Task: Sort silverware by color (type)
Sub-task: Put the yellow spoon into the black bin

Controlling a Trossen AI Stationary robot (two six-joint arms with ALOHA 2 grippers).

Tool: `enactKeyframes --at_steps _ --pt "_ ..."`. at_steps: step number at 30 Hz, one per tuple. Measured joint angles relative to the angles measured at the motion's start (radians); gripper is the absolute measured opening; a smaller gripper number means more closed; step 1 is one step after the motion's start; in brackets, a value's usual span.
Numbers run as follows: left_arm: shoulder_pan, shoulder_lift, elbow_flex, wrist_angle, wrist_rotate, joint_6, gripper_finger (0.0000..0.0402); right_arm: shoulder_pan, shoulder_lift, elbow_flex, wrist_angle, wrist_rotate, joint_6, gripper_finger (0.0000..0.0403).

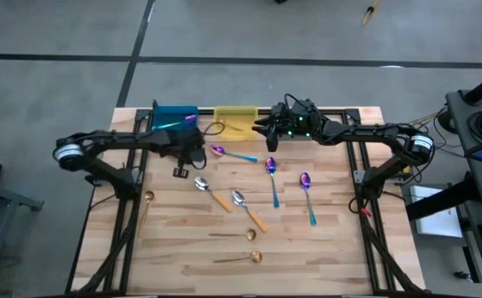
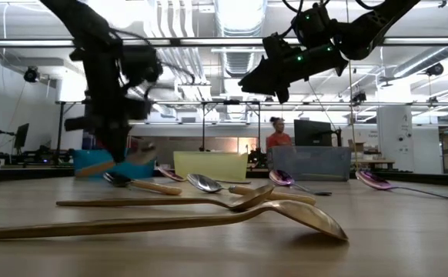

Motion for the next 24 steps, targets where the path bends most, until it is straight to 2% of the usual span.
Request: enactKeyframes --at_steps 5,10,15,18,24 --pt "0.0 -0.124 0.0 0.076 0.03 -0.101 0.0002 0.0 0.0 0.0 -0.001 0.0 0.019 0.0112" --pt "-0.001 -0.209 -0.003 0.261 0.2 -0.185 0.0001 0.004 0.002 0.0 0.002 0.0 0.021 0.0112" --pt "-0.007 -0.23 -0.042 0.51 0.354 -0.234 0.0001 0.036 0.041 0.0 0.075 -0.024 -0.016 0.0112" --pt "-0.02 -0.221 -0.078 0.636 0.37 -0.254 0.0 0.057 0.077 0.0 0.142 -0.117 -0.061 0.0112" --pt "-0.04 -0.191 -0.131 0.795 0.376 -0.291 0.0 0.058 0.135 0.0 0.22 -0.216 -0.043 0.0112"
